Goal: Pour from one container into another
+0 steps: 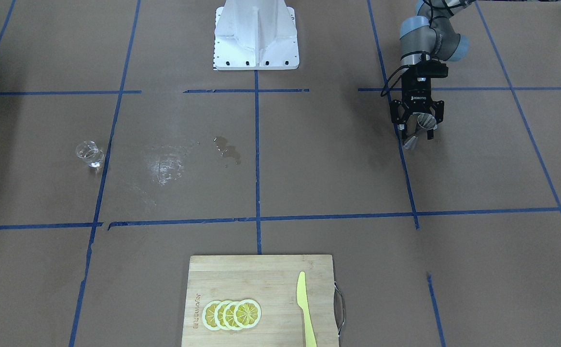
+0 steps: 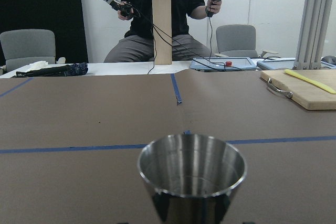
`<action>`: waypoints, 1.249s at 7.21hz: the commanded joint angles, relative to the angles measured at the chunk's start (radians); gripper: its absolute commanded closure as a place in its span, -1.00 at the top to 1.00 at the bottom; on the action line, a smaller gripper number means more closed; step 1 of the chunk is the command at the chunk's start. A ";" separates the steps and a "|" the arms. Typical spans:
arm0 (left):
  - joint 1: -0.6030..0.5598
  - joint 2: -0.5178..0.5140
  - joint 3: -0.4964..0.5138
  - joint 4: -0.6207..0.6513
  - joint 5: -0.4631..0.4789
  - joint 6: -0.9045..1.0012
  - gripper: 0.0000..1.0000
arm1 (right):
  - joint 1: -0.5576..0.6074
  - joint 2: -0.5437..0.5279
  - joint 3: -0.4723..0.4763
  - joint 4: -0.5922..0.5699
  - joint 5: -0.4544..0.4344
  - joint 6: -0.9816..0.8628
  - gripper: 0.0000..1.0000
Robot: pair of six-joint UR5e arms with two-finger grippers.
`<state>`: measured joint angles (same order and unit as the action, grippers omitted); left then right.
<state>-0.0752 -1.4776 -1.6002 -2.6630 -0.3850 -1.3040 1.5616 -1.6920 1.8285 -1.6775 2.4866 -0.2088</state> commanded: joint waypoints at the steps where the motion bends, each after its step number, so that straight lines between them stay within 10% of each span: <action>1: -0.002 -0.006 -0.001 -0.008 -0.020 0.040 0.17 | 0.000 0.000 -0.002 -0.001 0.000 0.000 1.00; 6: -0.003 -0.015 -0.006 -0.023 -0.022 0.046 -1.00 | 0.000 0.002 -0.002 -0.001 0.000 0.002 1.00; 9: -0.018 -0.017 -0.014 -0.251 -0.018 0.185 -1.00 | 0.000 0.008 0.000 0.001 -0.002 0.000 1.00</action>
<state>-0.0862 -1.4925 -1.6102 -2.8097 -0.4062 -1.1826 1.5616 -1.6884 1.8271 -1.6772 2.4856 -0.2073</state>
